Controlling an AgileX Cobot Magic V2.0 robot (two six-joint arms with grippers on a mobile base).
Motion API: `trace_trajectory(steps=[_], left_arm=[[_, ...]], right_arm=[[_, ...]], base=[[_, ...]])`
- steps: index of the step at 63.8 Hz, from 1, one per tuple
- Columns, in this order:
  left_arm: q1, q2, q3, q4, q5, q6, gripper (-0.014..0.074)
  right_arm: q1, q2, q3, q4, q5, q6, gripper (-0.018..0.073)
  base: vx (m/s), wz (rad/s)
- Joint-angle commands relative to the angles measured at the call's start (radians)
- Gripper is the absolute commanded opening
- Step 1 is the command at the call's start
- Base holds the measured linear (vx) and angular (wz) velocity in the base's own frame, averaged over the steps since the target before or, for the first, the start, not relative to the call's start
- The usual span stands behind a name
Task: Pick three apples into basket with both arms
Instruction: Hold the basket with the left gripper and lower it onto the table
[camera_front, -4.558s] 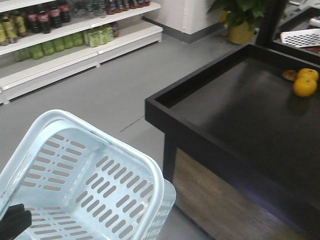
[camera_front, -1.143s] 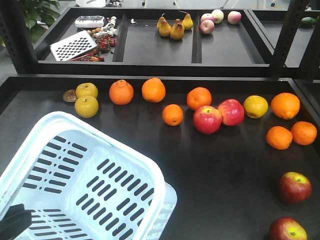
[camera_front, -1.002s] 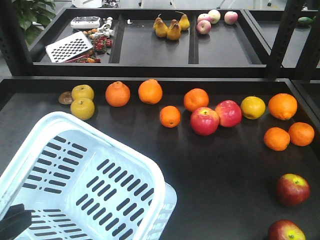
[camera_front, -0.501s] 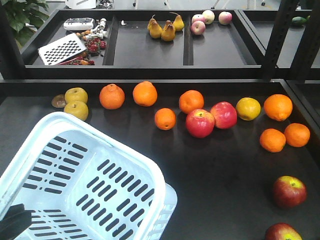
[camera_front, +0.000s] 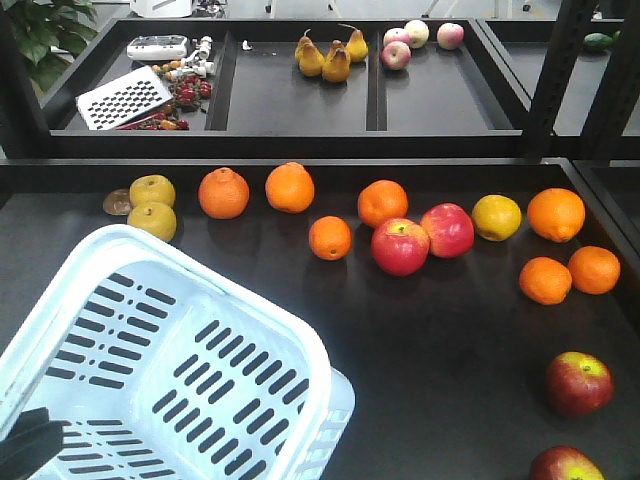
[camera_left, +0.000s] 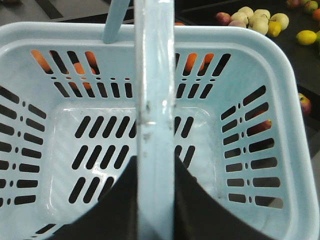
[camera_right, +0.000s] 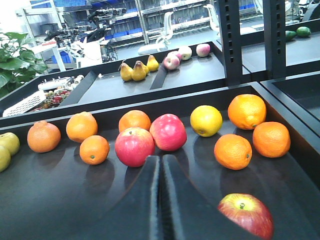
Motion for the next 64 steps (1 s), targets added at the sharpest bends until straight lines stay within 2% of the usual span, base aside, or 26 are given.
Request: trace_trajectory(steps=[1, 44, 49, 58, 64], left_arm=[[-0.002, 0.006, -0.032, -0.042, -0.093, -0.004, -0.0006], [-0.002, 0.006, -0.032, -0.046, -0.098, -0.004, -0.0006], [-0.002, 0.006, -0.032, -0.078, -0.105, -0.004, -0.0006], [-0.002, 0.007, -0.033, -0.179, -0.134, 0.000, -0.0006], [-0.002, 0.018, -0.043, -0.202, -0.154, 0.004, -0.0006]], right_arm=[[-0.006, -0.013, 0.013, -0.011, -0.078, -0.004, -0.0008], [-0.006, -0.013, 0.013, -0.011, -0.078, -0.004, -0.0008], [-0.006, -0.013, 0.013, -0.011, -0.078, -0.004, -0.0008], [-0.006, -0.013, 0.013, -0.011, -0.078, -0.004, -0.0008], [-0.006, -0.013, 0.013, -0.011, -0.078, -0.004, -0.0008]], base=[[0.00, 0.00], [0.00, 0.00], [0.00, 0.00], [0.00, 0.00], [0.00, 0.00]])
